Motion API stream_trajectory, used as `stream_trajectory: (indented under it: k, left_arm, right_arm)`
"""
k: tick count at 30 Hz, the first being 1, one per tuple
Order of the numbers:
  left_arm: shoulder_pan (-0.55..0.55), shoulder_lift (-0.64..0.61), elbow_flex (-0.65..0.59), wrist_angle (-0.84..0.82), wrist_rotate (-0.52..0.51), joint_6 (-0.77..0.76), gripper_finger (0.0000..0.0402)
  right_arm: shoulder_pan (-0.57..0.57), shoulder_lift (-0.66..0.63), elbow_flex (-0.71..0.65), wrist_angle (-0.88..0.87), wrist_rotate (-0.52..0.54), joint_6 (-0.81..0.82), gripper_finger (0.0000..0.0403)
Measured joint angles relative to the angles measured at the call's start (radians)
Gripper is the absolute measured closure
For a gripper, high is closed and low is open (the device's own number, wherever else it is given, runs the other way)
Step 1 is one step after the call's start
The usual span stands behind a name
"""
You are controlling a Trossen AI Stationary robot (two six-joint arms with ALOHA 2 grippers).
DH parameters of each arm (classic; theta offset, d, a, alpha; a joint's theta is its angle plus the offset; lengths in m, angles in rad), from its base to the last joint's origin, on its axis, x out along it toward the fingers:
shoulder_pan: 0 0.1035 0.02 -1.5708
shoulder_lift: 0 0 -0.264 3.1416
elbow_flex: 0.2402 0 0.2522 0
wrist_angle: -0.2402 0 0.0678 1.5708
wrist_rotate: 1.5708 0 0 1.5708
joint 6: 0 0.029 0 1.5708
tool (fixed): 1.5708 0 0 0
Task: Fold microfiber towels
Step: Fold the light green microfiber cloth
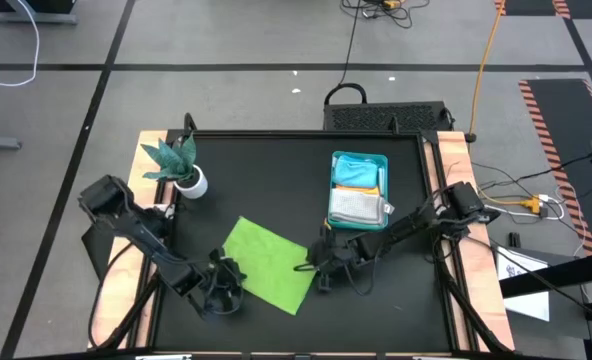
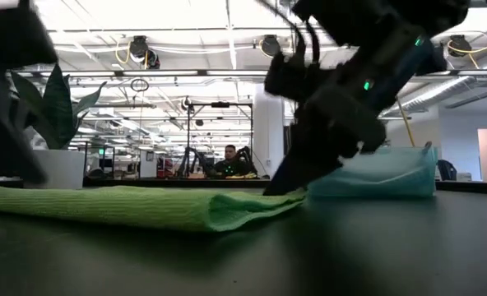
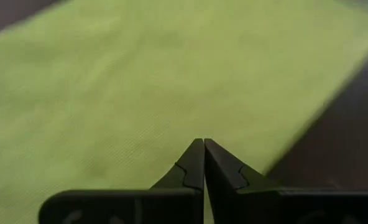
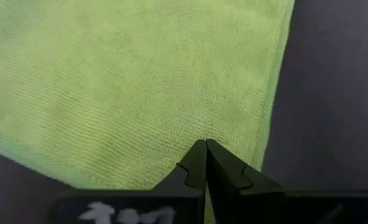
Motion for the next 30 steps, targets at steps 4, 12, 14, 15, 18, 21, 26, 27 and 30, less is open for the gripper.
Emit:
stream_trajectory:
  k: [4,12,14,15,18,21,26,27,30]
  left_arm:
    - [-0.005,0.049,0.000,-0.079,-0.004,-0.061,0.0398]
    - [-0.003,-0.046,-0.001,-0.285,-0.037,0.006,0.0381]
    - [-0.003,-0.089,-0.001,-0.312,-0.053,0.027,0.0381]
    - [-0.003,-0.106,-0.001,-0.305,-0.064,0.038,0.0381]
    - [-0.003,-0.129,-0.001,-0.252,-0.112,0.045,0.0386]
    - [0.007,-0.116,-0.016,-0.119,-0.132,0.091,0.0397]
    - [0.041,-0.063,-0.079,-0.005,-0.077,0.110,0.0389]
    - [0.043,-0.053,-0.092,-0.002,-0.064,0.093,0.0389]
    - [0.040,-0.045,-0.134,-0.010,-0.052,0.066,0.0395]
  right_arm:
    - [0.027,0.010,0.002,-0.015,-0.011,0.058,0.0403]
    - [0.172,0.012,0.025,0.014,-0.020,0.283,0.0403]
    - [0.202,0.006,0.026,0.058,-0.025,0.253,0.0403]
    - [0.212,-0.001,0.026,0.081,-0.025,0.225,0.0403]
    - [0.216,-0.012,0.030,0.154,-0.019,0.149,0.0403]
    - [0.189,-0.006,0.029,0.155,-0.017,0.087,0.0403]
    - [0.144,0.013,0.028,0.069,-0.018,0.047,0.0403]
    - [0.142,0.016,0.027,0.048,-0.018,0.048,0.0403]
    - [0.147,0.034,0.027,0.055,-0.067,0.051,0.0403]
